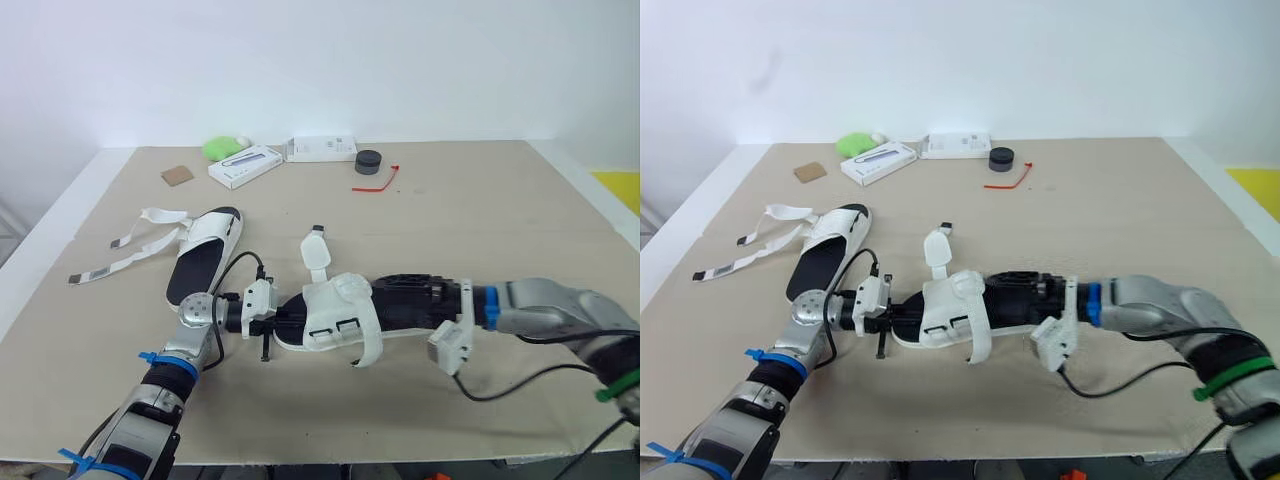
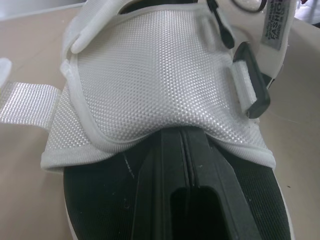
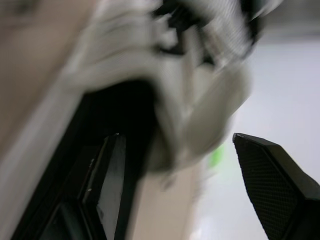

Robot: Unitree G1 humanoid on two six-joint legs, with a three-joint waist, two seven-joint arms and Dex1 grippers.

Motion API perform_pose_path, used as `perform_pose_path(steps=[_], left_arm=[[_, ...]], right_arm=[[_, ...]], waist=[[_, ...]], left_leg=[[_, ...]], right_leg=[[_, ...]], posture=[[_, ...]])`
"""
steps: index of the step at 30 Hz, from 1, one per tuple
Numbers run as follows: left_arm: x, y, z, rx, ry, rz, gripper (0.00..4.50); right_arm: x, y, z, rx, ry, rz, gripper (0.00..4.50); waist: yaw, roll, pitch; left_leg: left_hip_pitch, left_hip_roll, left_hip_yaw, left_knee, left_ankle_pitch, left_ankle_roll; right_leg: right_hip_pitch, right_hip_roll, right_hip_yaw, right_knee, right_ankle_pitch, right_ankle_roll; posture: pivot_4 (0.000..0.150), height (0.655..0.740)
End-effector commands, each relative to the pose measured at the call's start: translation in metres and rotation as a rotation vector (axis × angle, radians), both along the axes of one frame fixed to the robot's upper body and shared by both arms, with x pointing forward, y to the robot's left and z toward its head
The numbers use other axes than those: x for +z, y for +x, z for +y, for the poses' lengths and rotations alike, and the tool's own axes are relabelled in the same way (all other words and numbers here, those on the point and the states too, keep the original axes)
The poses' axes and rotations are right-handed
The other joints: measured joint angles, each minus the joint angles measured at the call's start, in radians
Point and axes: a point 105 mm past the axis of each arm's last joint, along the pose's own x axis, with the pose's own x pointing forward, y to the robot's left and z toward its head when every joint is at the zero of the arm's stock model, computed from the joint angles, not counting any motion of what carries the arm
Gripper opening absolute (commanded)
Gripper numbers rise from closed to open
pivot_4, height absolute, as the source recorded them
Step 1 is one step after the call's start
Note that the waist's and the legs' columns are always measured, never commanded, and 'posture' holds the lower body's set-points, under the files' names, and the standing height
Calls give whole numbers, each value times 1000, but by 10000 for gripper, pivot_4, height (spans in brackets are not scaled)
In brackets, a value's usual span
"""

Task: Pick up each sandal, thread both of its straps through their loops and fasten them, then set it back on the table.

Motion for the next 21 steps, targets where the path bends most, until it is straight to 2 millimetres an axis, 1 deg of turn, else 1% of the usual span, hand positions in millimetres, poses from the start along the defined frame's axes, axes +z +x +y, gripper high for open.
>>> perform_pose_path(steps=[1, 3, 4, 6, 7, 8, 9, 10, 11, 12, 13, 14, 15, 16, 17, 19, 21], left_arm=[[-90, -50, 27, -32, 280, 332, 0], [-90, -51, 28, -41, 283, 331, 0], [-90, -52, 28, -44, 285, 330, 0], [-90, -53, 28, -53, 289, 328, 0], [-90, -53, 29, -62, 294, 324, 0], [-89, -53, 29, -73, 301, 321, 0], [-88, -51, 30, -81, 310, 318, 0], [-88, -49, 31, -85, 327, 320, 0], [-87, -47, 33, -87, 348, 324, 0], [-86, -44, 35, -88, 360, 332, 0], [-85, -43, 35, -90, 366, 341, 0], [-84, -43, 36, -94, 369, 347, 0], [-83, -43, 36, -97, 369, 351, 0], [-82, -43, 36, -111, 376, 349, 0], [-80, -42, 37, -119, 386, 349, 0], [-77, -39, 37, -125, 393, 348, 0], [-76, -39, 36, -126, 392, 352, 0]], right_arm=[[13, -3, -18, -159, -8, 187, 37406], [33, -1, -27, -303, 70, 354, 37406], [40, -3, -28, -335, 92, 416, 37406], [60, -9, -29, -423, 196, 634, 37406], [70, -20, -30, -463, 237, 831, 37406], [79, -39, -27, -456, 266, 1075, 37406], [83, -54, -23, -426, 259, 1219, 37406], [82, -68, -20, -405, 235, 1329, 37406], [73, -77, -18, -401, 190, 1375, 37406], [63, -85, -14, -405, 161, 1410, 37406], [56, -91, -11, -411, 147, 1439, 37406], [51, -95, -8, -419, 146, 1453, 37406], [49, -98, -7, -426, 151, 1460, 37406], [43, -101, -4, -437, 165, 1473, 37406], [33, -101, 0, -457, 189, 1461, 37406], [12, -93, 6, -527, 245, 1400, 37406], [7, -84, 12, -559, 317, 1381, 37406]], waist=[[0, 1, -1], [1, 3, -2], [1, 4, -2], [1, 4, -2], [1, 6, -2], [1, 10, 0], [0, 10, -2], [0, 10, -2], [0, 8, -4], [2, 4, -8], [2, 3, -8], [3, 3, -8], [5, 3, -8], [5, 4, -8], [6, 4, -8], [6, 4, -8], [6, 4, -8]], left_leg=[[0, 0, 0, 0, -1, 0], [0, 0, 0, 0, -2, -1], [0, 0, 0, 0, -3, -1], [0, 0, 0, 0, -3, -2], [0, 0, 0, 0, -4, -2], [-1, 0, -1, 0, -4, -3], [-2, 1, -1, 0, -5, -4], [-1, 1, 1, -1, -6, -5], [-1, 2, 2, -1, -7, -6], [0, 4, 2, -1, -8, -7], [0, 8, 0, -1, -12, -12], [-1, 9, 0, -1, -12, -13], [-2, 12, 0, -1, -14, -16], [-2, 12, 1, -1, -15, -17], [-3, 12, 1, -1, -14, -16], [-2, 13, 1, -1, -14, -17], [-2, 14, 1, -1, -15, -17]], right_leg=[[0, 0, 0, 0, -1, 0], [0, 0, -1, 0, -3, 0], [1, 0, -1, 0, -3, 0], [1, -1, -1, 0, -4, 1], [1, -1, -1, -1, -4, 1], [0, -2, -1, -1, -4, 1], [-1, -3, -2, -1, -5, 1], [0, -3, -4, -1, -7, 0], [0, -3, -5, -1, -8, 0], [0, -3, -7, -2, -8, -1], [-1, -6, -15, -2, -11, -4], [-1, -6, -17, -2, -11, -4], [-3, -9, -26, -3, -12, -5], [-3, -9, -29, -2, -12, -5], [-3, -9, -31, -3, -12, -4], [-3, -8, -32, -3, -12, -4], [-4, -6, -37, -3, -12, -4]], posture=[[1500, 7400], [1500, 7400], [1500, 7400], [1500, 7400], [1500, 7400], [1500, 7400], [1500, 7400], [1500, 7400], [1500, 7400], [1500, 7400], [1500, 7400], [1500, 7400], [1500, 7400], [1500, 7400], [1500, 7400], [1500, 7400], [1500, 7400]])
